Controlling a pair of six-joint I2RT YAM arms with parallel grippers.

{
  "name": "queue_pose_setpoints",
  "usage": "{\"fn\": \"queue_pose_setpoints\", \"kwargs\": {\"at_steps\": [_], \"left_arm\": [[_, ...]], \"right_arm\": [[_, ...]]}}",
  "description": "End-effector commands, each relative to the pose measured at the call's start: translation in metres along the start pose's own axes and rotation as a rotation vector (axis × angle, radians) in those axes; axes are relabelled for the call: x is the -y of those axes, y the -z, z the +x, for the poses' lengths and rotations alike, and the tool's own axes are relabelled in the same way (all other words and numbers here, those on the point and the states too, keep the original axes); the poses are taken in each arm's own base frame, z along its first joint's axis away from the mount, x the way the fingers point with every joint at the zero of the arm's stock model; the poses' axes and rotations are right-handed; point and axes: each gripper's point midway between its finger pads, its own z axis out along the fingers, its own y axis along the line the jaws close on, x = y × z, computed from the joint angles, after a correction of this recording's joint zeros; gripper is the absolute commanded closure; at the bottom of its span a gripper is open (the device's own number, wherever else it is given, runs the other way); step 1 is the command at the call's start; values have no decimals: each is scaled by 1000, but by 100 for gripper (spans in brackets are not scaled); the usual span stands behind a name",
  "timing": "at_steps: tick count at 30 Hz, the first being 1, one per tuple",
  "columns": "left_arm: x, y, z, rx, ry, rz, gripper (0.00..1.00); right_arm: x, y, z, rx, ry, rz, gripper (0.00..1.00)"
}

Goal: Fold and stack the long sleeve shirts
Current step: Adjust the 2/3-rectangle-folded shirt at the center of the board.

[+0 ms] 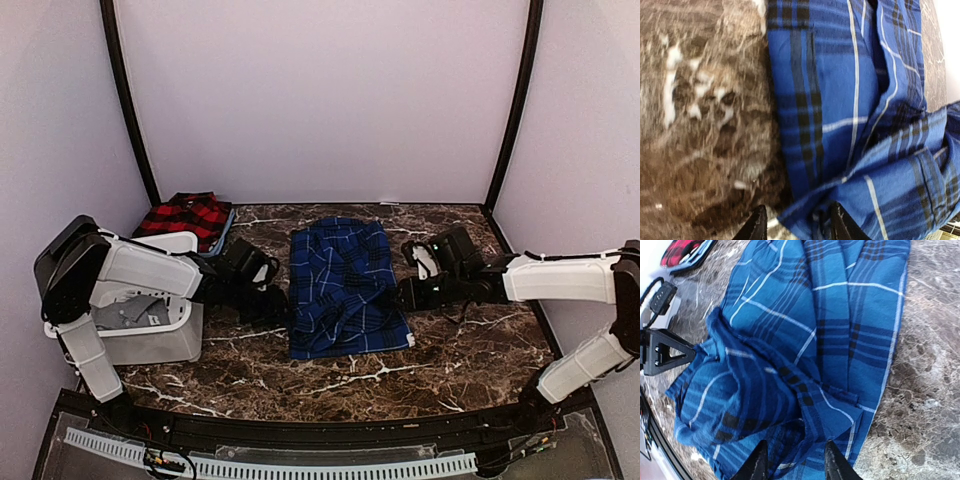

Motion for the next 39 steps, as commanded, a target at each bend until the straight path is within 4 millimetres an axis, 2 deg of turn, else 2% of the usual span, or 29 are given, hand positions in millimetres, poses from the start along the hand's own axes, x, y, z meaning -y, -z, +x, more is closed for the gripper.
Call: {"fn": "queue_pose_setpoints", "kwargs": {"at_steps": [1, 5, 7, 13, 17, 22, 29, 35, 37, 39], "left_arm": [[15, -4, -23, 42, -20, 33, 59], [23, -7, -28, 47, -31, 64, 70], [28, -5, -29, 50, -43, 80, 78], [41, 4, -31, 48, -79, 121, 92], [49, 9, -30, 43, -109, 151, 100], [56, 13, -33, 54, -146, 171, 100], [78, 27, -47, 121, -224, 238, 100], [96, 33, -57, 166, -291, 297, 100], [97, 33, -61, 184, -306, 295, 100], [91, 27, -64, 180, -299, 261, 100]], "right_arm": [[-3, 3, -21, 62, 6, 23, 66], [-4, 3, -23, 68, 7, 25, 72], [-4, 3, -23, 65, 7, 22, 79], [-4, 3, -22, 64, 2, 20, 97], [-4, 7, -23, 71, 0, 24, 100], [-4, 17, -28, 92, -9, 43, 100], [-1, 36, -38, 136, -36, 89, 100], [6, 35, -41, 139, -62, 139, 100], [16, 36, -43, 151, -80, 194, 100], [19, 33, -47, 153, -83, 211, 100]]}}
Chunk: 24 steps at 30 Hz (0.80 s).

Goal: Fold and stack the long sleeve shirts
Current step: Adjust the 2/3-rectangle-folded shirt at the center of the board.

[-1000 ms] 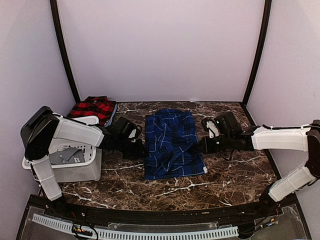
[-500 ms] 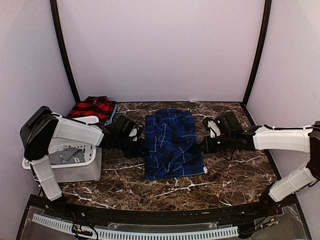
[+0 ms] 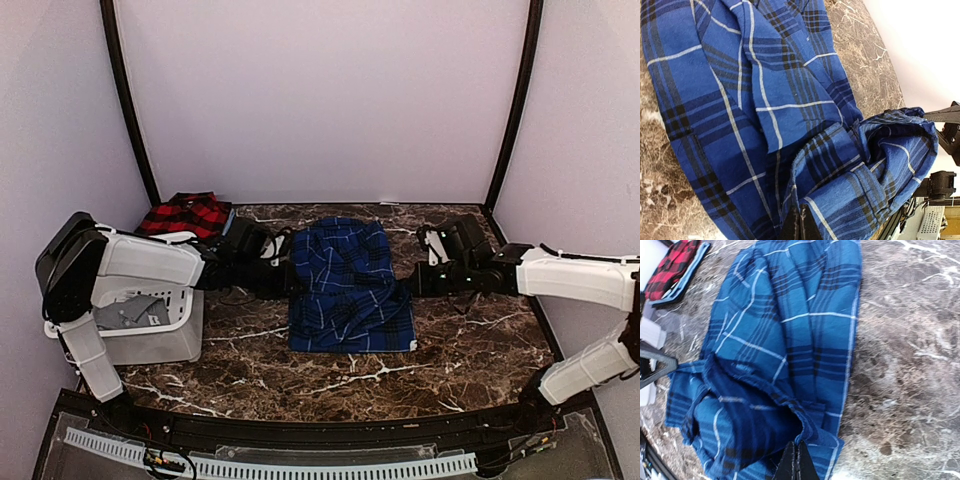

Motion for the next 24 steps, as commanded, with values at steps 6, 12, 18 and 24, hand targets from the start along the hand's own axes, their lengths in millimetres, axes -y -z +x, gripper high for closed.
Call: {"fn": "queue_pose_setpoints", "kwargs": {"at_steps": [6, 12, 18, 24], "left_arm": [[-16, -2, -18, 37, 5, -71, 100], [-39, -5, -2, -7, 68, -143, 100], [-42, -4, 5, -28, 84, -153, 86], [-32, 16, -6, 10, 67, -165, 55]], "right_arm": [[3, -25, -32, 41, -10, 70, 100], [8, -49, -47, 34, -41, 55, 100], [-1, -54, -61, 36, -51, 11, 88], [-8, -46, -67, 41, -26, -12, 65]]}}
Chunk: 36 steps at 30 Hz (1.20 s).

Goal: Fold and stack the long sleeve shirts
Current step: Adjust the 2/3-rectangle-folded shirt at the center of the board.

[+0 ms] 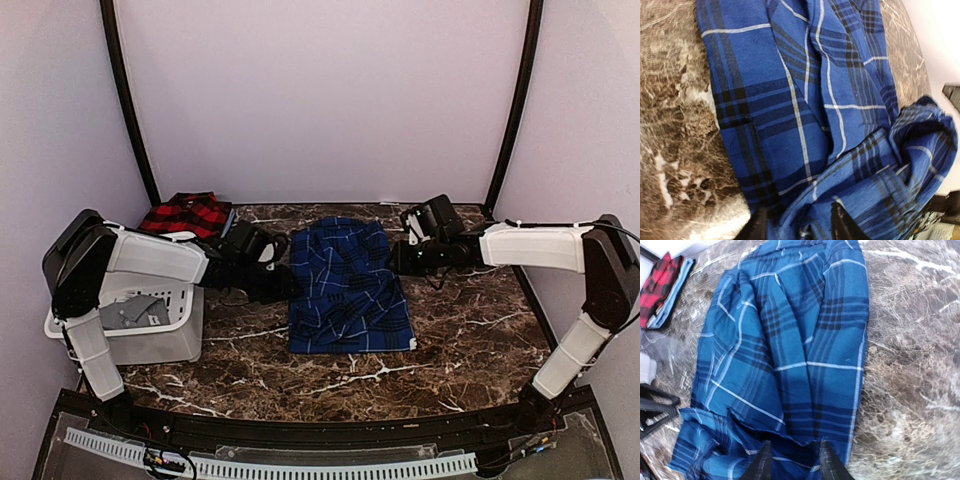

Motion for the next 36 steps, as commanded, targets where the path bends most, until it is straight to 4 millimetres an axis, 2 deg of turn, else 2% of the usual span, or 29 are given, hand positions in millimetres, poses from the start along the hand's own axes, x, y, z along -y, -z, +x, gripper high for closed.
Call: {"fn": "queue_pose_setpoints", "kwargs": {"at_steps": [1, 6, 10, 13, 20, 24, 29, 36], "left_arm": [[12, 31, -12, 46, -17, -6, 50], [26, 50, -7, 33, -54, 3, 47], [37, 62, 13, 2, -90, 7, 48], [46, 63, 39, -59, -141, 6, 49], [64, 55, 101, -216, -211, 70, 51], [70, 49, 122, -268, -235, 83, 48], [68, 34, 126, -282, -219, 55, 46], [69, 10, 111, -247, -202, -2, 50]], "right_arm": [[-16, 14, -18, 47, 31, -55, 62], [-13, 33, -9, 50, 64, -60, 48], [-6, 50, 9, 36, 72, -56, 48], [-2, 57, 34, -2, 79, -69, 54], [-25, 66, 88, -84, 139, -168, 67], [-34, 66, 108, -107, 167, -205, 70], [-48, 61, 125, -128, 199, -237, 70], [-55, 54, 125, -121, 198, -248, 70]]}}
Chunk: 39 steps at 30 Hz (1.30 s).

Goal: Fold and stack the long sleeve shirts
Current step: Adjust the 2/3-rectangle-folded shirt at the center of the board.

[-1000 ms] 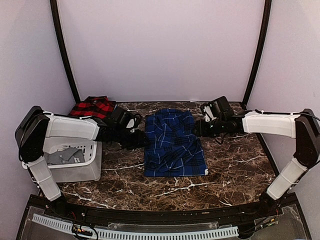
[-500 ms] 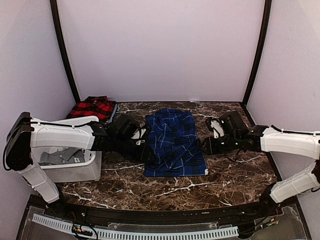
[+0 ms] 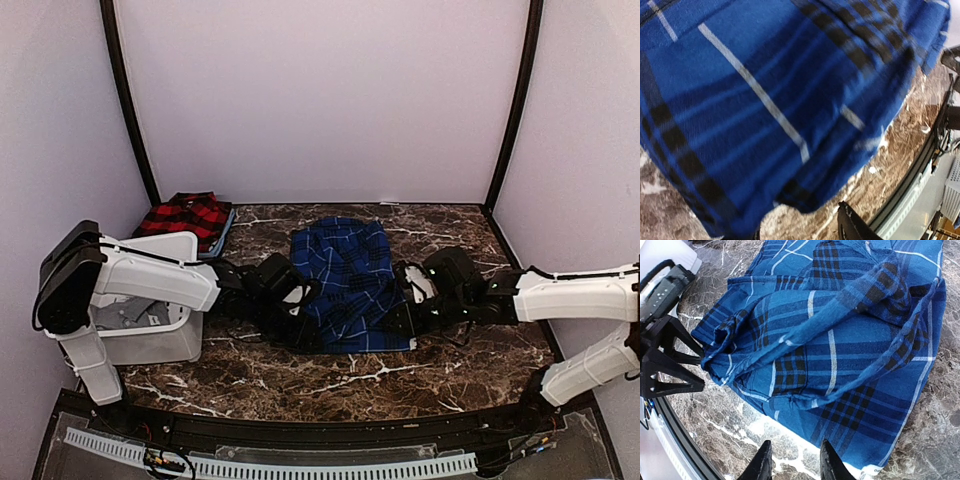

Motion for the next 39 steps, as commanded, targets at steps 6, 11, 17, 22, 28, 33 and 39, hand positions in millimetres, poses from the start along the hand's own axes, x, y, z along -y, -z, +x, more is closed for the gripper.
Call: {"fn": "queue_pose_setpoints", "kwargs": {"at_steps": [6, 11, 17, 22, 28, 33, 39], "left_arm": [[17, 9, -53, 151, 13, -40, 59], [5, 14, -71, 201, 57, -72, 68], [-13, 18, -100, 263, 123, -40, 88], [-27, 26, -125, 325, 176, -4, 97], [-37, 36, -157, 392, 233, 41, 98], [-43, 31, -178, 416, 278, 41, 88], [-54, 35, -194, 470, 343, 68, 71]], "right_arm": [[-6, -11, -8, 36, 9, -20, 70], [-4, -16, -9, 34, 22, -5, 70], [-5, -25, -14, 34, 33, -3, 70], [3, -32, -35, 83, 41, 69, 70], [12, -53, -80, 120, 44, 148, 70], [28, -71, -111, 126, 31, 196, 66], [60, -85, -133, 122, -8, 214, 58]]}}
